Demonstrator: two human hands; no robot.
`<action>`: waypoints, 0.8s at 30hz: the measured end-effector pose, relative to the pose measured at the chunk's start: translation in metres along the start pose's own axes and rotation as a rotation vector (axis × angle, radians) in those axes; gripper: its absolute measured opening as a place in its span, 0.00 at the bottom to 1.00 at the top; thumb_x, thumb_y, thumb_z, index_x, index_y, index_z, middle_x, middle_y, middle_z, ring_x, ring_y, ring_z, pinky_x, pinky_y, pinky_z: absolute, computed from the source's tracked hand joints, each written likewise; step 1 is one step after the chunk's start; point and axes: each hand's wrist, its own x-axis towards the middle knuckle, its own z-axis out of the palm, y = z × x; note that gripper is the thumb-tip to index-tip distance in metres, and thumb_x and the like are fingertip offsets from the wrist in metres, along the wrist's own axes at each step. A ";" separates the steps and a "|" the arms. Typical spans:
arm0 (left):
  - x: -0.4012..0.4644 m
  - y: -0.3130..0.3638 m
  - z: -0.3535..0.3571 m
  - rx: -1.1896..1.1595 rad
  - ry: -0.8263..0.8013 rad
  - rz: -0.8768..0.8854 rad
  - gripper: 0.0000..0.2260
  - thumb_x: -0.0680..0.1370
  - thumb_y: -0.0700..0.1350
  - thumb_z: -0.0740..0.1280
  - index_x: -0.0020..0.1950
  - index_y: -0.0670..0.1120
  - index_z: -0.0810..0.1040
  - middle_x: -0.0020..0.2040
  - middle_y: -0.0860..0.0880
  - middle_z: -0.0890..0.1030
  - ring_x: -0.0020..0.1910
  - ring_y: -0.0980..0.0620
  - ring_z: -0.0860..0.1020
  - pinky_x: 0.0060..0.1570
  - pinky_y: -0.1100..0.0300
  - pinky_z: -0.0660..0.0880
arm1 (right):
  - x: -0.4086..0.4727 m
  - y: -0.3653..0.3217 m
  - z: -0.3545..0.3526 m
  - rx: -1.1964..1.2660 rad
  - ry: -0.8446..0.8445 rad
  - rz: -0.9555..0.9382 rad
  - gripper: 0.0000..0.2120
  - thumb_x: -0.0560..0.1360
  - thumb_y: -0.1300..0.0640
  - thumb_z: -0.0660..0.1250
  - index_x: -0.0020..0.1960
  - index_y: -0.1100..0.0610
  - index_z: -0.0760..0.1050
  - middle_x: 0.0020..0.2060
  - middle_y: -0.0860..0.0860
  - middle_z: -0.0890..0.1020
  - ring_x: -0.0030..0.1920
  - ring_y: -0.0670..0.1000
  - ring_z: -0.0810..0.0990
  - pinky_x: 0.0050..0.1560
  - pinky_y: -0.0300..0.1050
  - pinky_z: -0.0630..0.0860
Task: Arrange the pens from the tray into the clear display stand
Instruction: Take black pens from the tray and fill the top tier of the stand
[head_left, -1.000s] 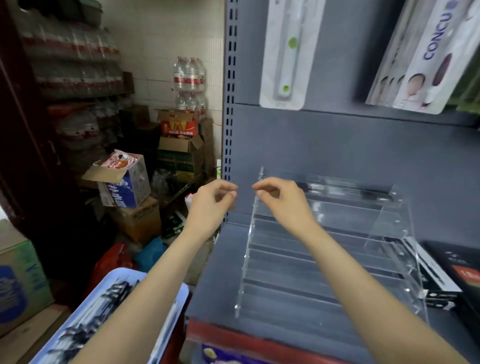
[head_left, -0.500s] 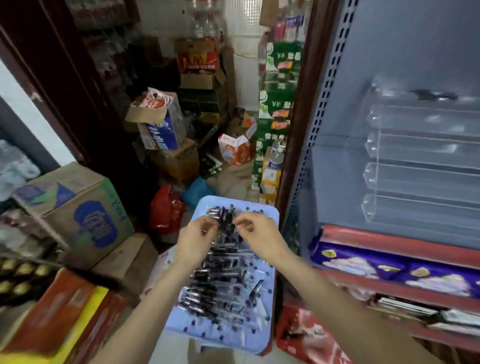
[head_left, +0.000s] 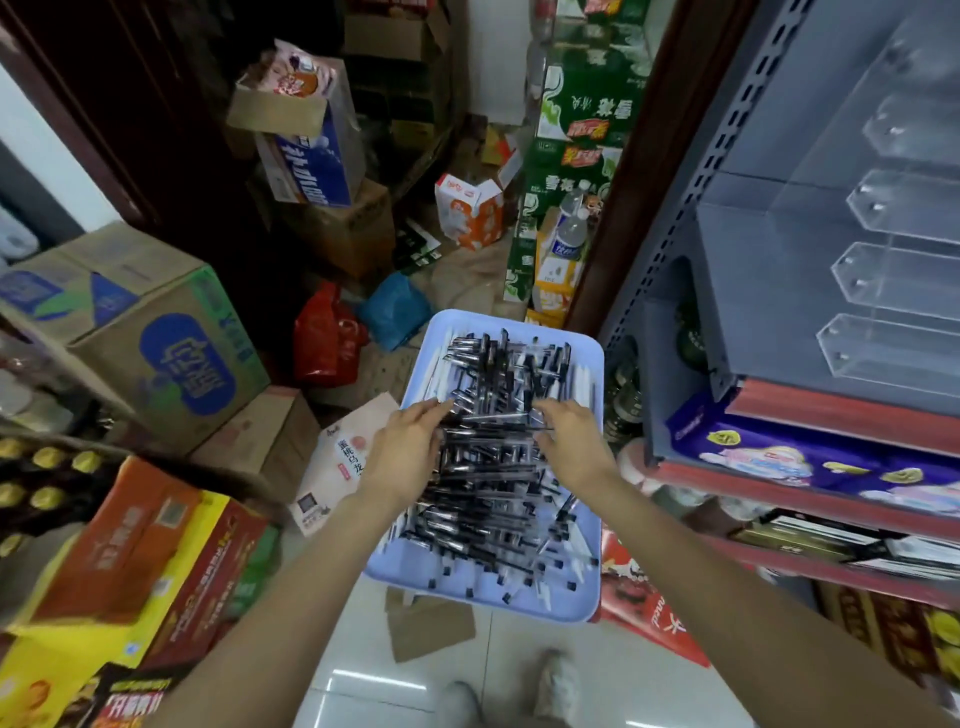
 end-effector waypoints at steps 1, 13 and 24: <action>0.005 -0.001 0.001 0.037 0.001 0.006 0.19 0.81 0.41 0.55 0.72 0.50 0.66 0.69 0.47 0.70 0.67 0.45 0.68 0.63 0.48 0.68 | 0.003 0.000 -0.002 -0.004 0.006 0.007 0.19 0.78 0.63 0.60 0.68 0.57 0.69 0.55 0.57 0.77 0.56 0.57 0.76 0.54 0.54 0.76; 0.041 -0.011 -0.001 -0.106 -0.105 -0.094 0.08 0.76 0.43 0.68 0.55 0.46 0.79 0.45 0.50 0.73 0.52 0.47 0.76 0.55 0.54 0.72 | 0.018 0.002 -0.013 0.031 -0.128 0.018 0.07 0.77 0.65 0.62 0.50 0.61 0.78 0.52 0.56 0.79 0.51 0.54 0.78 0.53 0.48 0.76; 0.049 -0.014 -0.008 0.031 -0.254 -0.100 0.07 0.74 0.41 0.70 0.50 0.49 0.76 0.50 0.48 0.79 0.55 0.47 0.75 0.57 0.52 0.71 | 0.011 0.009 -0.017 0.097 -0.111 0.001 0.05 0.77 0.64 0.63 0.46 0.56 0.74 0.41 0.51 0.78 0.44 0.50 0.77 0.47 0.43 0.75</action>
